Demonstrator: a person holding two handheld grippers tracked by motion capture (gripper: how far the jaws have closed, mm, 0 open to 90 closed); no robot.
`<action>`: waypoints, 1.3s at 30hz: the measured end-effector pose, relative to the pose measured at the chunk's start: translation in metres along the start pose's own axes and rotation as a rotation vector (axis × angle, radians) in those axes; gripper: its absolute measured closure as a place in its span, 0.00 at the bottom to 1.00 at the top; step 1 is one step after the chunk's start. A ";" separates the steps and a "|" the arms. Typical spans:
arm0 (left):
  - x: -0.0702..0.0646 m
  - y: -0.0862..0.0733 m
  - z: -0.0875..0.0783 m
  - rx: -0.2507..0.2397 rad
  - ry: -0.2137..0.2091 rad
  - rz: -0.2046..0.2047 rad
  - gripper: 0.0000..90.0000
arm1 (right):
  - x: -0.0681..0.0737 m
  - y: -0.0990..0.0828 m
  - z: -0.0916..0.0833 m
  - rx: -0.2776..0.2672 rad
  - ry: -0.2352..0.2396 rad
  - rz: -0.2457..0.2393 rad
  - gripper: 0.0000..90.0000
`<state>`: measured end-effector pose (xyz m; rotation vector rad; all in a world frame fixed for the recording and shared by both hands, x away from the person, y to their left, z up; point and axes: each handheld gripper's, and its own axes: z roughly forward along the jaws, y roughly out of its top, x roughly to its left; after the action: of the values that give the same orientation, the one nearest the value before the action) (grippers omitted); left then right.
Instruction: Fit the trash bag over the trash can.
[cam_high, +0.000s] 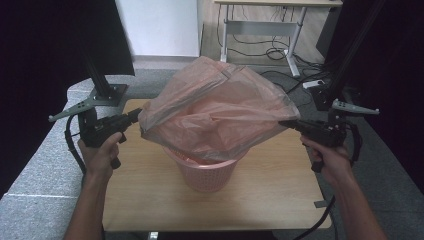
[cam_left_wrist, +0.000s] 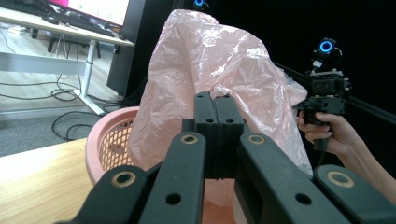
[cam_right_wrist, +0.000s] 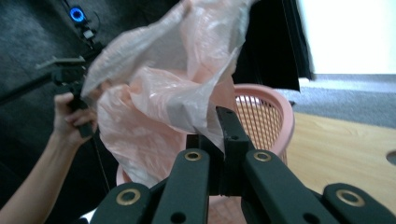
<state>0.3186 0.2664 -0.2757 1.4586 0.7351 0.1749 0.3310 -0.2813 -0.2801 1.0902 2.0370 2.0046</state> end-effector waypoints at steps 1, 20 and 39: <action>0.000 -0.001 -0.002 0.008 0.003 -0.002 1.00 | -0.001 -0.002 -0.001 0.009 0.000 0.007 0.99; 0.012 -0.020 -0.014 0.076 0.026 -0.046 1.00 | -0.011 -0.033 -0.004 0.066 -0.036 -0.017 0.99; 0.034 -0.060 -0.010 0.158 0.056 -0.085 1.00 | -0.028 -0.094 0.031 0.212 -0.077 -0.071 0.99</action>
<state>0.3200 0.2842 -0.3428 1.5744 0.8704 0.0943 0.3284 -0.2598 -0.3803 1.0931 2.2535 1.7180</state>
